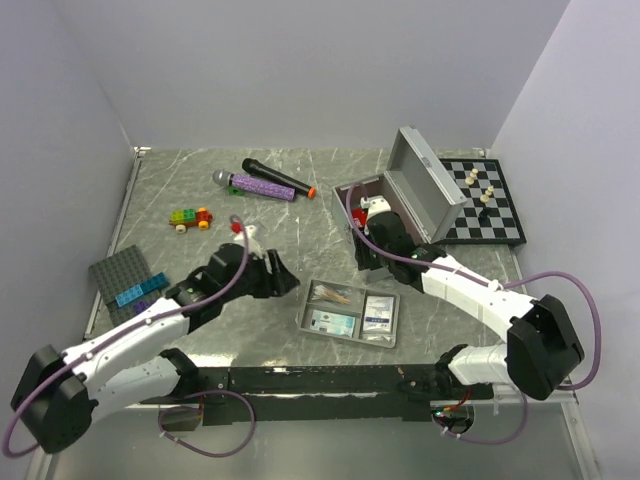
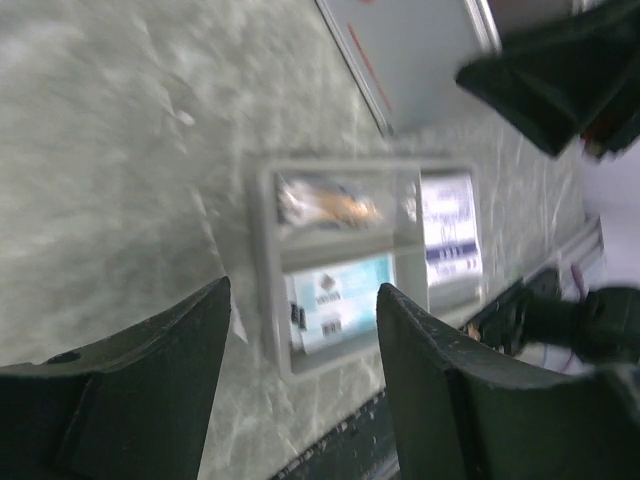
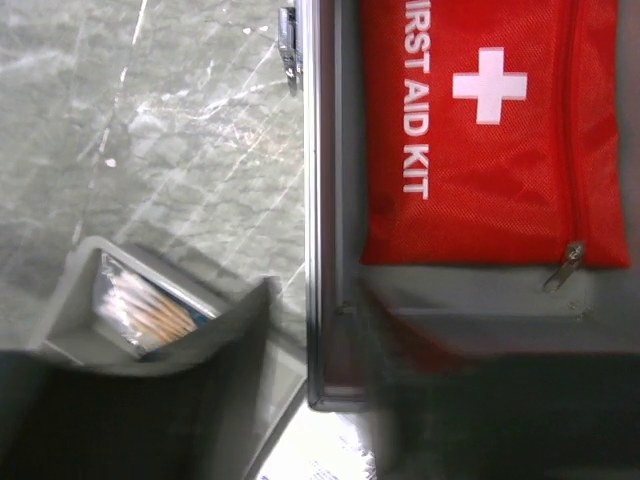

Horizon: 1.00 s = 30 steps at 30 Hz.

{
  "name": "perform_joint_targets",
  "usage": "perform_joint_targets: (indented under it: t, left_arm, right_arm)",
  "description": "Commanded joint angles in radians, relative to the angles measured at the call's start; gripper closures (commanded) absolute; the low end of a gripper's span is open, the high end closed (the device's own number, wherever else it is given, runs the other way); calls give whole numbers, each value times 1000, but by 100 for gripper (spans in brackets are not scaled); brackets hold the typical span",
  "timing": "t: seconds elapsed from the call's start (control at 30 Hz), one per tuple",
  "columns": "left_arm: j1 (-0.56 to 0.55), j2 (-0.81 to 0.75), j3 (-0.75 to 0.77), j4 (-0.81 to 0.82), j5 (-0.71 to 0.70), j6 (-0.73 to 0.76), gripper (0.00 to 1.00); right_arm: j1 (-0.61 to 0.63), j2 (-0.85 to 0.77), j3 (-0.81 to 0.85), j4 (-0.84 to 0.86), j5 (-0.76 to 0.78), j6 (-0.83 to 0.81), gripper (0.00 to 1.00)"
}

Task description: Organize the medicine kit

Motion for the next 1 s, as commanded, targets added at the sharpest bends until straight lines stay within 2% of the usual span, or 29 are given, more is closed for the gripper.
perform_joint_targets:
  t: [0.0,0.1,0.3,0.47,0.63,0.83,0.97]
  left_arm:
    - [-143,82,85,29,14,-5,36]
    - [-276,160,164,-4,-90,5,36]
    - [-447,387,360,-100,-257,63,37]
    - [-491,600,497,-156,-325,87,45]
    - [-530,734,574,-178,-377,107,50]
    - [-548,815,628,-222,-434,115,51]
    - [-548,834,628,-210,-414,117,48]
  right_arm:
    - [8,-78,30,-56,56,62,41]
    - [9,-148,81,-109,117,105,30]
    - [8,-306,119,-212,215,163,28]
    - [8,-400,70,-241,221,180,28]
    - [8,-446,46,-286,231,186,28]
    - [8,-497,3,-283,203,183,28]
    - [6,-514,-13,-291,198,185,28]
